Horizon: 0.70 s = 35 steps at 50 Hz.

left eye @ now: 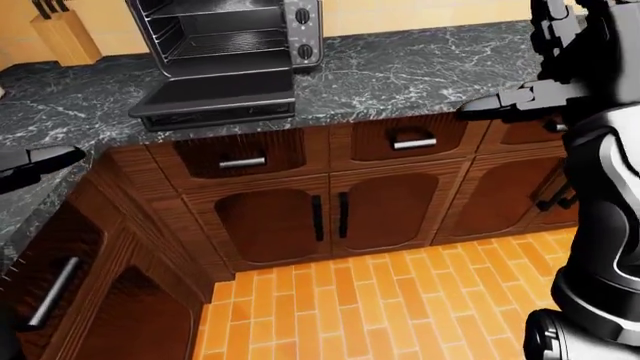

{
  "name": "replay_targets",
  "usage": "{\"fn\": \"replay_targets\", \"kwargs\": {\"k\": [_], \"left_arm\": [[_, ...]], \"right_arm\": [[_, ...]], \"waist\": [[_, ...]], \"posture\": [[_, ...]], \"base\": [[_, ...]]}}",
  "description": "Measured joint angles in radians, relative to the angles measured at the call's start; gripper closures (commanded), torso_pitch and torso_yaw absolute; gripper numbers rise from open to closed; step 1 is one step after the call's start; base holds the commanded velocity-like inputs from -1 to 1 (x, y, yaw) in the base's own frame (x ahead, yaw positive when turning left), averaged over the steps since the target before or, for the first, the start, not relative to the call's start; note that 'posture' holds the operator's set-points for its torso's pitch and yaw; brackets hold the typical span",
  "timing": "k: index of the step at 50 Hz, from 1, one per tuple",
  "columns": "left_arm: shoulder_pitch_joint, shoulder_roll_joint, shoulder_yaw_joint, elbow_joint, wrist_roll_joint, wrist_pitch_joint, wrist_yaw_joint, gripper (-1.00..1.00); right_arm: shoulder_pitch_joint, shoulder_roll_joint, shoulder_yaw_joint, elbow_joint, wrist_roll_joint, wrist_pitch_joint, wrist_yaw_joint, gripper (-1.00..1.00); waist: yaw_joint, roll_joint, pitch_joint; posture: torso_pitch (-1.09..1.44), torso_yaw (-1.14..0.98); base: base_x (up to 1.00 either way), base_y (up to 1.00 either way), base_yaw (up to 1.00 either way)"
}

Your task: Close the toaster oven door.

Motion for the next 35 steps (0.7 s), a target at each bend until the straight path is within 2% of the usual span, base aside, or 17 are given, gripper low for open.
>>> {"fn": "replay_targets", "kwargs": {"k": [5,7,11,14,16,18,20,22,29,35], "left_arm": [[-0.006,0.006,0.001,-0.016,-0.002,-0.006,-0.003,-1.00],[-0.004,-0.006,-0.007,-0.021,-0.003,-0.010,-0.005,-1.00],[0.002,-0.009,-0.025,-0.008,-0.005,0.004,-0.010,-1.00],[-0.005,-0.002,-0.013,-0.019,-0.003,-0.001,-0.009,-1.00],[-0.009,0.003,-0.007,-0.031,-0.002,-0.007,-0.008,-1.00],[-0.012,0.008,-0.005,-0.035,-0.003,-0.010,-0.008,-1.00],[-0.008,0.004,0.000,-0.020,-0.002,-0.010,-0.006,-1.00],[0.000,0.002,0.004,-0.007,-0.001,0.000,-0.001,-1.00],[-0.006,0.007,0.001,-0.024,-0.002,-0.001,-0.003,-1.00],[-0.002,0.007,0.007,-0.018,-0.002,0.005,0.000,-1.00]], "right_arm": [[-0.015,-0.008,-0.014,-0.014,-0.004,-0.012,-0.006,-1.00],[-0.011,-0.011,-0.021,-0.014,-0.006,-0.018,-0.007,-1.00],[0.001,-0.008,-0.021,0.007,-0.011,-0.001,-0.012,-1.00],[-0.014,-0.014,-0.022,-0.006,-0.009,-0.004,-0.011,-1.00],[-0.016,-0.016,-0.026,-0.013,-0.009,-0.012,-0.011,-1.00],[-0.022,-0.017,-0.024,-0.010,-0.009,-0.013,-0.011,-1.00],[-0.012,-0.002,-0.008,-0.009,-0.006,-0.013,-0.008,-1.00],[-0.009,-0.002,0.009,0.003,0.001,-0.001,-0.001,-1.00],[-0.017,-0.014,-0.017,-0.009,-0.002,-0.008,-0.005,-1.00],[-0.017,-0.012,-0.007,-0.014,0.002,-0.017,-0.002,-1.00]], "waist": [[0.008,-0.069,0.001],[-0.008,-0.057,0.003],[-0.016,-0.073,-0.016],[-0.019,-0.044,-0.013],[-0.026,-0.009,-0.007],[-0.024,0.044,-0.016],[-0.008,0.037,-0.006],[0.001,0.041,-0.003],[0.000,-0.010,-0.014],[0.015,-0.047,-0.016]], "posture": [[0.00,0.00],[0.00,0.00],[0.00,0.00],[0.00,0.00],[0.00,0.00],[0.00,0.00],[0.00,0.00],[0.00,0.00],[0.00,0.00],[0.00,0.00]], "base": [[0.22,0.42,0.00],[0.21,0.42,0.00],[0.22,0.42,0.00],[0.22,0.40,0.00],[0.21,0.38,0.00],[0.21,0.37,0.00],[0.21,0.36,0.00],[0.22,0.29,0.00],[0.21,0.17,0.00],[0.22,0.11,0.00]]}}
